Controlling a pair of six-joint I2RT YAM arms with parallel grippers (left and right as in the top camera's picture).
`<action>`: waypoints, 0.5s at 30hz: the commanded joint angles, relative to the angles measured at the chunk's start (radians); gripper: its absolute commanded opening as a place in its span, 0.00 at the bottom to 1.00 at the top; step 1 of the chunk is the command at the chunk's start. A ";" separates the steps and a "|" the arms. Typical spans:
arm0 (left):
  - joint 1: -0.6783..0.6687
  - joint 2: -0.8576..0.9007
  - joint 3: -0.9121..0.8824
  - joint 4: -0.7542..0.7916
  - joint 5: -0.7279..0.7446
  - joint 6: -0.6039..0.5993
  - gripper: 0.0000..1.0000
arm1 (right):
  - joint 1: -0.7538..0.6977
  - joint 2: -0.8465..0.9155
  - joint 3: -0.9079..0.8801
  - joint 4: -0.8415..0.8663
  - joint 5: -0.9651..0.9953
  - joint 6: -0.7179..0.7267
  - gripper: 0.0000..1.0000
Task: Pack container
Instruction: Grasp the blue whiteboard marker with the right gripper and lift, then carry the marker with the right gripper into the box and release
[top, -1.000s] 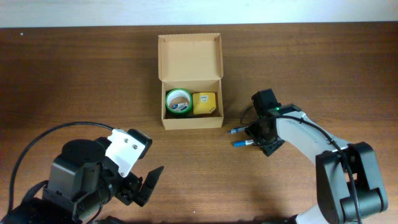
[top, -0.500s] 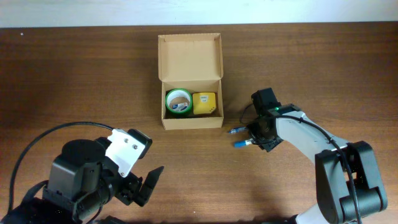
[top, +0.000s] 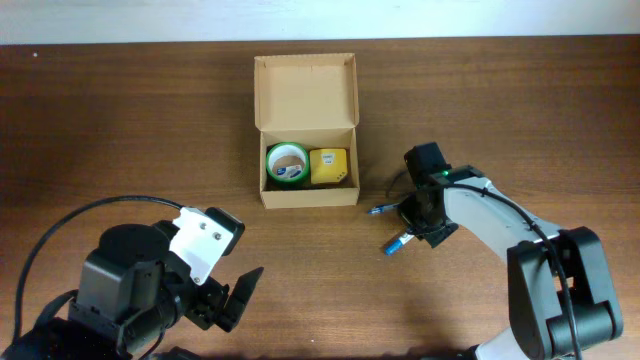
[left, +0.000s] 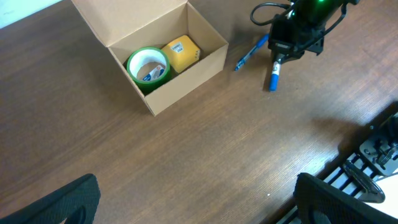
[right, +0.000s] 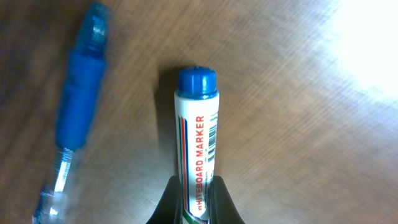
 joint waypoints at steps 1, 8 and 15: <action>-0.002 -0.003 0.014 0.003 0.013 0.020 1.00 | 0.005 -0.048 0.066 -0.028 -0.005 -0.043 0.04; -0.002 -0.003 0.014 0.002 0.013 0.020 0.99 | 0.005 -0.139 0.205 -0.097 -0.006 -0.162 0.03; -0.002 -0.003 0.014 0.002 0.013 0.020 1.00 | 0.008 -0.161 0.397 -0.095 -0.088 -0.500 0.04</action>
